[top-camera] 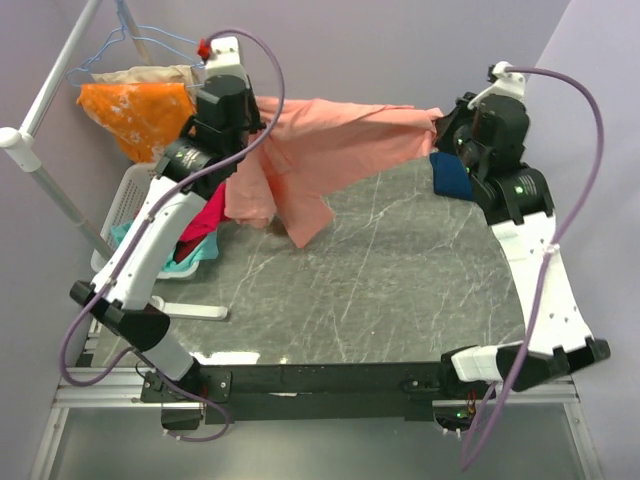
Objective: Fold and stack the t-shirts
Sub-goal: Flatten the tshirt out
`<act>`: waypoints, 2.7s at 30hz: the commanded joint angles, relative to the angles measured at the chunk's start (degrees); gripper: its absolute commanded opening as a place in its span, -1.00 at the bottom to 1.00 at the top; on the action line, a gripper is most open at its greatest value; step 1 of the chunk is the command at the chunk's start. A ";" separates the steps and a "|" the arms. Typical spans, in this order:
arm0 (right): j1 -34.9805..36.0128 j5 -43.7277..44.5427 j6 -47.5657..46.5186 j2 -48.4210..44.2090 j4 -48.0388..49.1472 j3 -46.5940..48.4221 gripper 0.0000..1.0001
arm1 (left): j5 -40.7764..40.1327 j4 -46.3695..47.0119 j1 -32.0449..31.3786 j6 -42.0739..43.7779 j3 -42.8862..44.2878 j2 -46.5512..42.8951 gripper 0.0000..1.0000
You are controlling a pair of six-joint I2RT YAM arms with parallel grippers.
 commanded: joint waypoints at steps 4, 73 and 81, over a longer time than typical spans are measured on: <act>-0.53 -5.99 -2.26 -8.38 10.08 -2.76 -1.00 | -0.87 6.07 -3.62 6.96 4.56 -7.70 -0.98; -7.73 10.79 24.81 10.85 3.58 -28.26 0.70 | 18.91 -3.33 8.76 -17.90 -19.34 18.47 0.67; -7.64 10.26 23.67 12.26 3.23 -26.59 0.69 | 21.02 -3.51 12.72 -20.36 -26.11 18.21 0.64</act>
